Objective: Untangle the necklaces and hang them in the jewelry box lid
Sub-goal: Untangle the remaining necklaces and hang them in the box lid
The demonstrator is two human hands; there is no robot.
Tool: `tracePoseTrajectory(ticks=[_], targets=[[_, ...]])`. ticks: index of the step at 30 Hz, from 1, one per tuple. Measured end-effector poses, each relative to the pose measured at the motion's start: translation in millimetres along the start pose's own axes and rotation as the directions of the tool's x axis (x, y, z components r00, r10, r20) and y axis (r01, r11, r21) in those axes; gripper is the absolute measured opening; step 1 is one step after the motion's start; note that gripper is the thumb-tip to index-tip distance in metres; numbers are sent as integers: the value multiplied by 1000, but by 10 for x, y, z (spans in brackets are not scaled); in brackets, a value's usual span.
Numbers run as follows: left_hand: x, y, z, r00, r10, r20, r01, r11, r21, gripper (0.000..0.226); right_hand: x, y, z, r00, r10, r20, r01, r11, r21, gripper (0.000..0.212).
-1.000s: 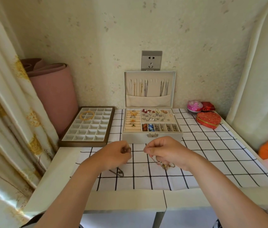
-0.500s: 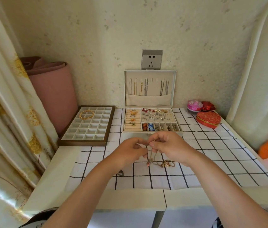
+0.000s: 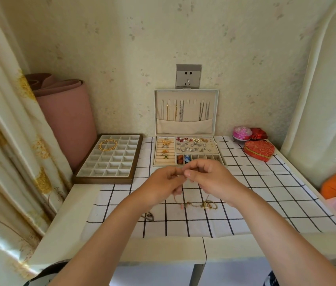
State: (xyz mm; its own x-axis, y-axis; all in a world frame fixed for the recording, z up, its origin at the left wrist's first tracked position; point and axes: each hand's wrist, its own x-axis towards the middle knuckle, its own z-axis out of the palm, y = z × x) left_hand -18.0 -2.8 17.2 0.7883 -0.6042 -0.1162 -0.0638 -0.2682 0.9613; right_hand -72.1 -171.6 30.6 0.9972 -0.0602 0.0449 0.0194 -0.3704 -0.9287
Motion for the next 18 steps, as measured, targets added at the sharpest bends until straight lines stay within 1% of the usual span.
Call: tracePoseTrajectory(ticks=[2,3,6,7,9,11,12,14,16,17,18], targets=[[10,56,-50,998,-11,-64,15,998,54,22,7,18,-26,1000,-6,-6,6,996,-91,10],[10,89,-84,996,-23,-85,26,999,38,26,10,38,-49,1000,4,-9,-5,991,-137,9],[-18,191,-229,989,-77,-129,62,991,-117,31,13,109,-139,999,35,-40,-43,973,-225,6],[-35,216,-284,986,-77,-145,57,989,-137,32,8,126,-171,997,35,-61,-49,969,-241,4],[-75,235,-376,984,-55,-169,39,995,-95,34,-2,142,-218,994,26,-108,-55,958,-280,5],[-116,238,-416,986,-44,-160,38,999,-36,35,-19,151,-247,989,22,-149,-70,942,-327,8],[-123,238,-414,987,-50,-150,43,998,-51,35,-30,147,-259,986,22,-166,-80,934,-348,8],[-127,258,-386,987,-75,-144,48,982,-181,33,-39,153,-289,977,33,-209,-109,926,-362,13],[-130,312,-367,982,-98,-163,36,937,-347,33,-33,173,-322,964,53,-262,-144,929,-342,21],[-134,338,-371,979,-105,-172,29,917,-397,35,-28,176,-337,957,66,-284,-160,933,-323,24],[-143,361,-382,978,-107,-180,24,912,-409,37,-19,175,-349,951,81,-297,-173,940,-295,24]])
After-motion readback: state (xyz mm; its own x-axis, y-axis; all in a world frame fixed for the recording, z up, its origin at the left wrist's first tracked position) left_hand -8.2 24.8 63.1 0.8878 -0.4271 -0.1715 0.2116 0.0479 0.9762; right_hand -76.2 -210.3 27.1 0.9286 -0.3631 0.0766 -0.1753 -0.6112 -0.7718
